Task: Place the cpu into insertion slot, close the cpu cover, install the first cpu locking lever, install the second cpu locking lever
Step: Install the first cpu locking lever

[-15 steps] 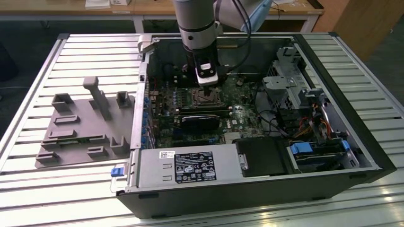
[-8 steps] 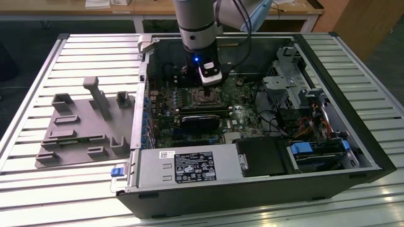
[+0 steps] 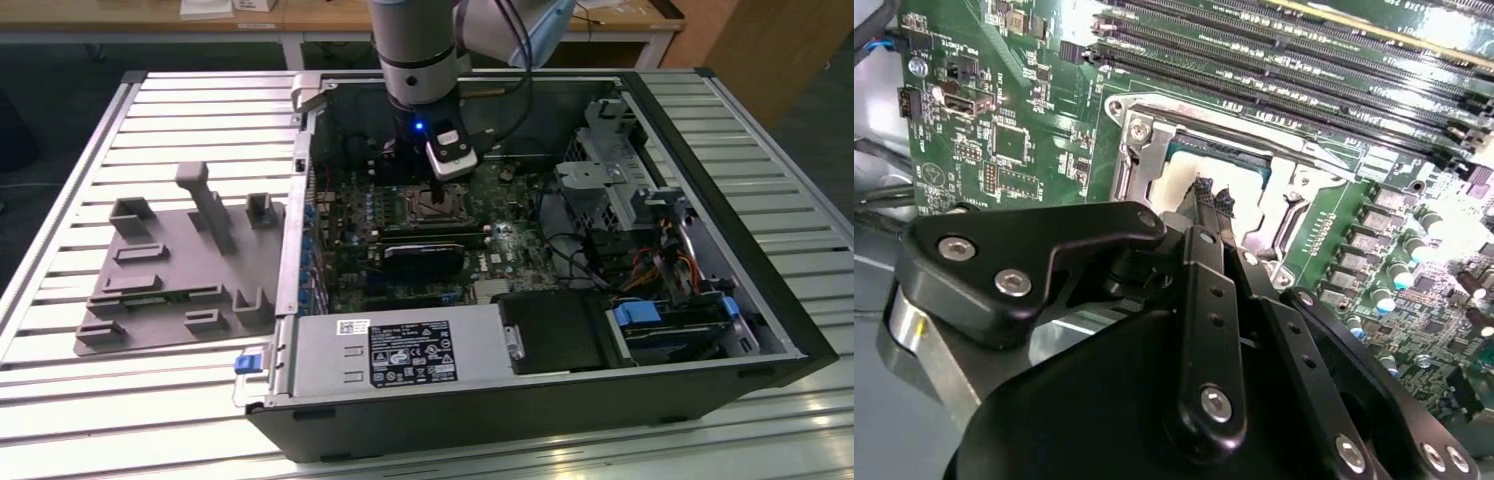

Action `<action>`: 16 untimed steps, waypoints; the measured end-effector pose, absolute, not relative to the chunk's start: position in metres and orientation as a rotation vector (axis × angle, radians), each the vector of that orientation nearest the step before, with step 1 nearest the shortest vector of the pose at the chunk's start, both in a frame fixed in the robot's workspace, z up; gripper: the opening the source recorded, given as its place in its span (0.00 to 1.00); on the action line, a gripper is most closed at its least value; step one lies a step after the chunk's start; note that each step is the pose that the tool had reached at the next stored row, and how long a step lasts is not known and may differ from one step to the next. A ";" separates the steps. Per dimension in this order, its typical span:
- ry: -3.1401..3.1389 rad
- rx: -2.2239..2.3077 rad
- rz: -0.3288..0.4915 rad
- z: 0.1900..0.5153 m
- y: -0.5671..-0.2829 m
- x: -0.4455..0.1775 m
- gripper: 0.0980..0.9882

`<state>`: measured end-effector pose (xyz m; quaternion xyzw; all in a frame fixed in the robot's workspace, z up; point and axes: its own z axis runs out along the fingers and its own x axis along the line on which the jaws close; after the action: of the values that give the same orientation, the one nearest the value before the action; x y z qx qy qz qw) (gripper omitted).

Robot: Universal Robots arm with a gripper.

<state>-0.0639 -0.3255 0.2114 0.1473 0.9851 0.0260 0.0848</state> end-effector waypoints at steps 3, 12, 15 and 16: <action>2.949 0.440 0.075 0.211 -0.325 -0.063 0.00; 3.036 0.455 0.057 0.211 -0.325 -0.057 0.00; 3.036 0.455 0.057 0.211 -0.325 -0.052 0.00; 3.037 0.452 0.057 0.211 -0.325 -0.051 0.00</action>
<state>-0.0506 -0.3255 0.2108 0.1470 0.9883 0.0186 0.0354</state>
